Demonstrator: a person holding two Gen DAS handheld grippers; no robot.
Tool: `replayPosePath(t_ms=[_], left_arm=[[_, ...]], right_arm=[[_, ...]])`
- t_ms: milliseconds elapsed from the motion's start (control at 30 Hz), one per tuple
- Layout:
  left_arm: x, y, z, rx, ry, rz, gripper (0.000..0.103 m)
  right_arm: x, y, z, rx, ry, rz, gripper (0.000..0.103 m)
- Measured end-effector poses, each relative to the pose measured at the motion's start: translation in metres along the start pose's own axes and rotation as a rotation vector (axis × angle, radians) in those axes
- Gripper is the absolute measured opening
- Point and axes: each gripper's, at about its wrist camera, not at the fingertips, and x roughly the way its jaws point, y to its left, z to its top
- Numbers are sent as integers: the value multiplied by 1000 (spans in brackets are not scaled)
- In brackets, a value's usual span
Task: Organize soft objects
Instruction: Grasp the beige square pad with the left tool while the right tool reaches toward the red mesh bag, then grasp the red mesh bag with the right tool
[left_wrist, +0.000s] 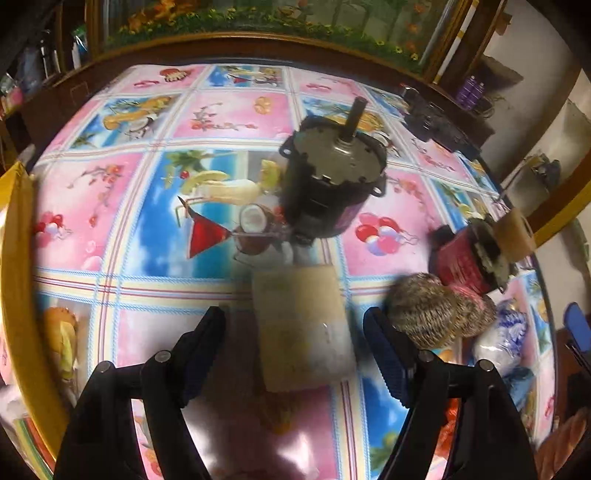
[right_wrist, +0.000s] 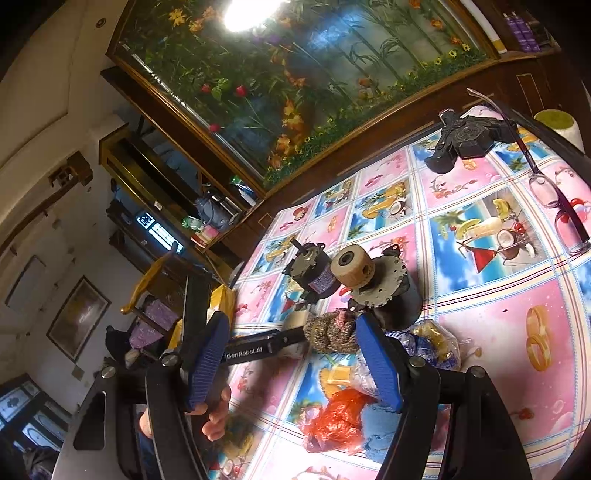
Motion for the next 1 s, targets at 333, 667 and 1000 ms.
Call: replayPosePath(t_ms=[333, 667, 1000], left_arm=[[-25, 8, -40, -22, -103, 12, 44], [-43, 13, -63, -11, -202, 11, 44], [-46, 13, -67, 0, -217, -11, 44]], right_arm=[[27, 25, -17, -154, 158, -72, 75], [72, 52, -69, -514, 402, -325, 75], [81, 33, -71, -539, 409, -419, 34]])
